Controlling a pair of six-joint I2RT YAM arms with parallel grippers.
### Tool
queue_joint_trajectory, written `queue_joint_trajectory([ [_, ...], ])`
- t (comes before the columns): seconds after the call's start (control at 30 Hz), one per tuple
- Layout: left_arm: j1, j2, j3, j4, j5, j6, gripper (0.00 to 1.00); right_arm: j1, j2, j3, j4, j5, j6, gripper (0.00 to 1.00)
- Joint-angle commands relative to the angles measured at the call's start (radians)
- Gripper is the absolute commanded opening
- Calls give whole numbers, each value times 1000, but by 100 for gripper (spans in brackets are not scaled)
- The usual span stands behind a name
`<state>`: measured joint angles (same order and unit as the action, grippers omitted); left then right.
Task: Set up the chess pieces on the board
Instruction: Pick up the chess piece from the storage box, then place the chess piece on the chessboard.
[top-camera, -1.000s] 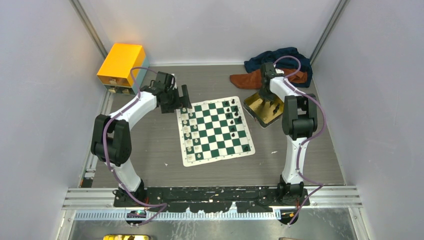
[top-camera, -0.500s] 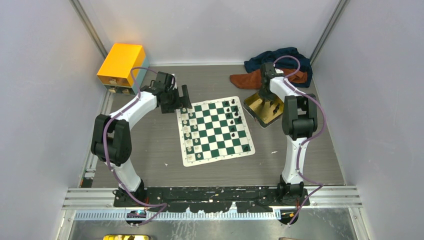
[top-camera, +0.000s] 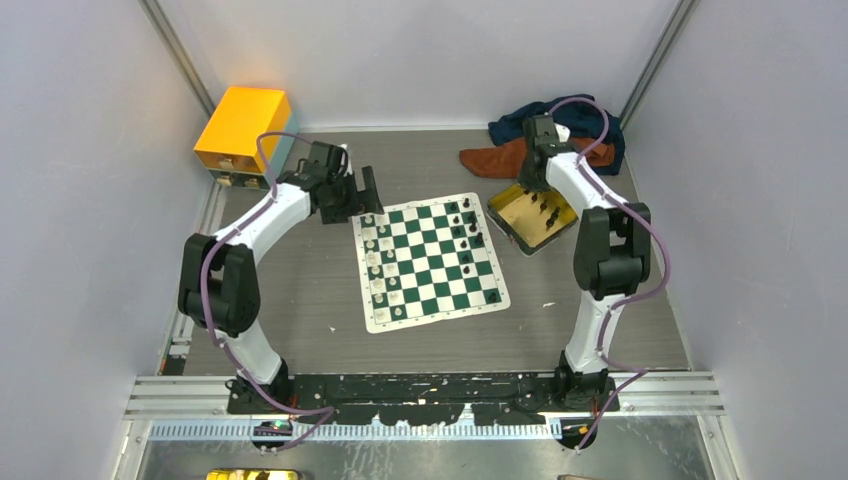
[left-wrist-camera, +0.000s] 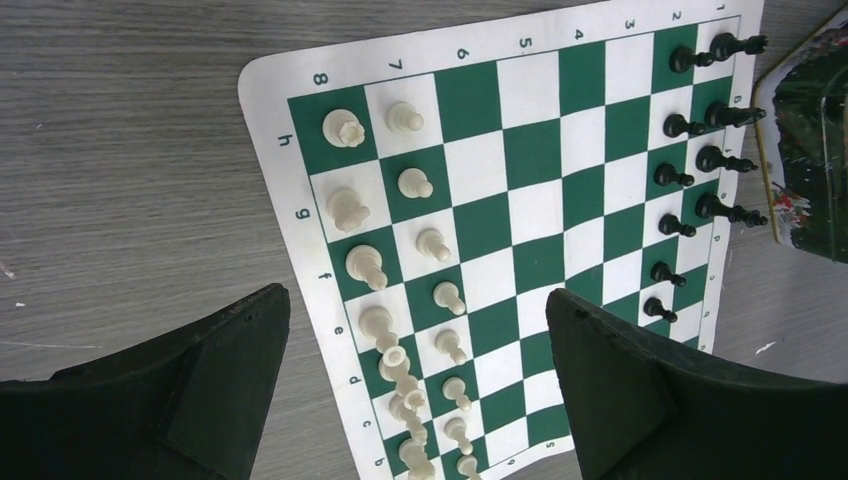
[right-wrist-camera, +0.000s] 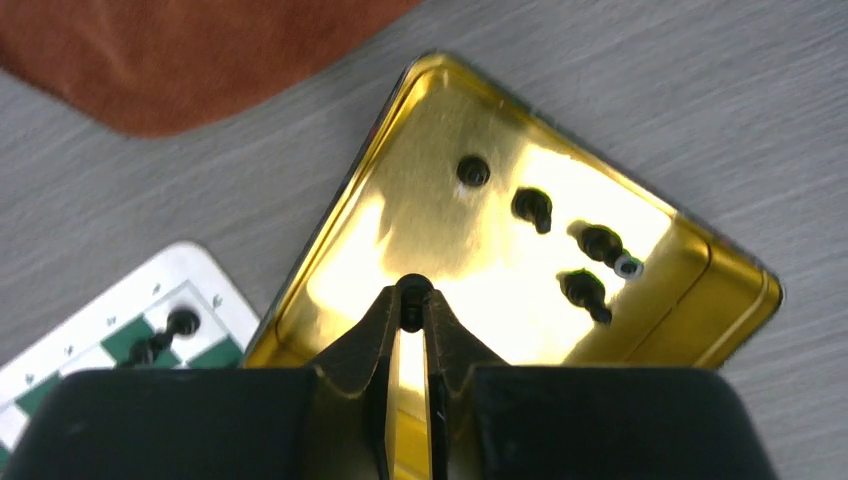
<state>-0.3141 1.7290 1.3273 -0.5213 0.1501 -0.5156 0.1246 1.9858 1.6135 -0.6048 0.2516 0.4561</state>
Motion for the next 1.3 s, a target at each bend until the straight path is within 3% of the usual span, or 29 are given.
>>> queue_joint_trajectory([
  [0.0,4,-67,7,15,5,5,100,74,-165,-70,-23,-11,-44,1],
  [0.33,4,-78,17,14,6,-1,100,301,-479,-386,-59,-34,-73,1],
  [0.57,3,-82,10,16,6,-9,100,437,-603,-544,-58,-37,-35,1],
  [0.83,-2,-78,9,19,1,-15,100,531,-608,-676,23,-34,-18,1],
  [1.27,-5,-58,12,21,-2,-18,100,541,-504,-734,183,-51,-38,1],
])
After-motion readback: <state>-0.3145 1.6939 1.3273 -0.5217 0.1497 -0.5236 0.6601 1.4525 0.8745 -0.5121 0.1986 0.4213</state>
